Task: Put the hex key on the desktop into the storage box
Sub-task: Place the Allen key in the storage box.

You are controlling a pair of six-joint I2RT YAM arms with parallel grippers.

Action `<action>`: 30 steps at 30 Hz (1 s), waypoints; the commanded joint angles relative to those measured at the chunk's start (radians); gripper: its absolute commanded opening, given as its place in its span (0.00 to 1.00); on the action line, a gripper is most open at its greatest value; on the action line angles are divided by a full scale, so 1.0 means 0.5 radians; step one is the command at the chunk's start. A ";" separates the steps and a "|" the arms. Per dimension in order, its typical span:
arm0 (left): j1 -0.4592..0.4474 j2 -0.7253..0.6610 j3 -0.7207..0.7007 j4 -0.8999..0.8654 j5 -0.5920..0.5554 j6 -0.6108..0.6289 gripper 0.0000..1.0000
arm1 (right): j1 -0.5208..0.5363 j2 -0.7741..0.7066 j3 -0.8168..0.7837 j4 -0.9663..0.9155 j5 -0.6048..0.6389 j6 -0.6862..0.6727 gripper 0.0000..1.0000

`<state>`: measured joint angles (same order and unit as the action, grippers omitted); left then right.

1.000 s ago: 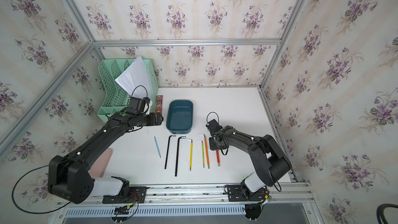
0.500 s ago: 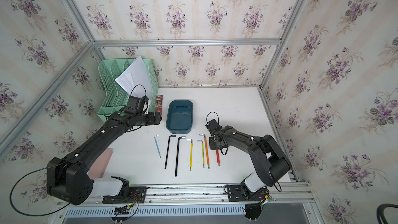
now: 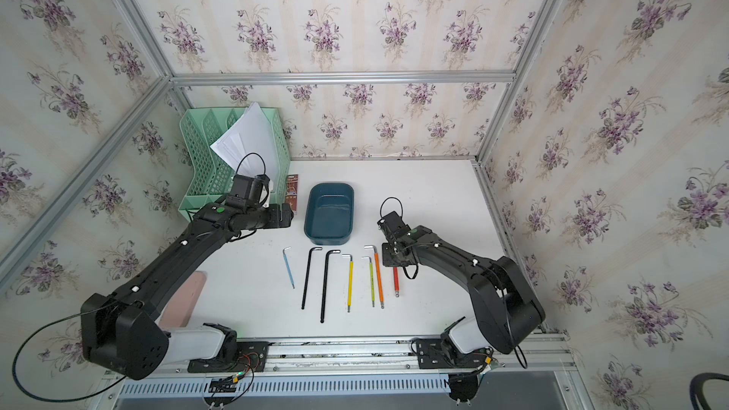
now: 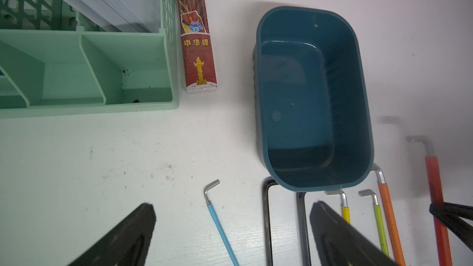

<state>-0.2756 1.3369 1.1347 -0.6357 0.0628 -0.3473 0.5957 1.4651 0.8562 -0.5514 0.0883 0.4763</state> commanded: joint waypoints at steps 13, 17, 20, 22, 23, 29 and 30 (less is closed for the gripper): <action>0.006 -0.049 0.100 0.020 -0.150 0.134 0.99 | -0.002 0.060 0.646 0.048 0.069 0.090 0.00; 0.005 0.063 0.234 0.017 -0.079 0.087 0.99 | -0.001 0.216 0.876 0.132 -0.145 0.088 0.00; 0.009 0.140 0.331 0.023 -0.003 0.060 0.99 | -0.003 0.374 1.017 0.166 -0.207 0.063 0.00; 0.010 0.258 0.396 0.026 0.052 0.061 0.99 | -0.002 0.481 1.130 0.167 -0.260 0.058 0.00; 0.011 0.285 0.418 0.029 0.058 0.065 0.99 | -0.003 0.514 1.167 0.182 -0.299 0.062 0.00; 0.060 0.418 0.464 0.115 0.036 0.024 0.99 | -0.003 0.742 1.381 0.306 -0.495 0.098 0.00; 0.071 0.441 0.466 0.120 0.029 0.022 0.99 | -0.003 0.794 1.418 0.313 -0.514 0.099 0.00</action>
<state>-0.2516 1.5364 1.3602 -0.6056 0.0803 -0.3214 0.5945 1.8244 1.5291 -0.4492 -0.1028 0.5209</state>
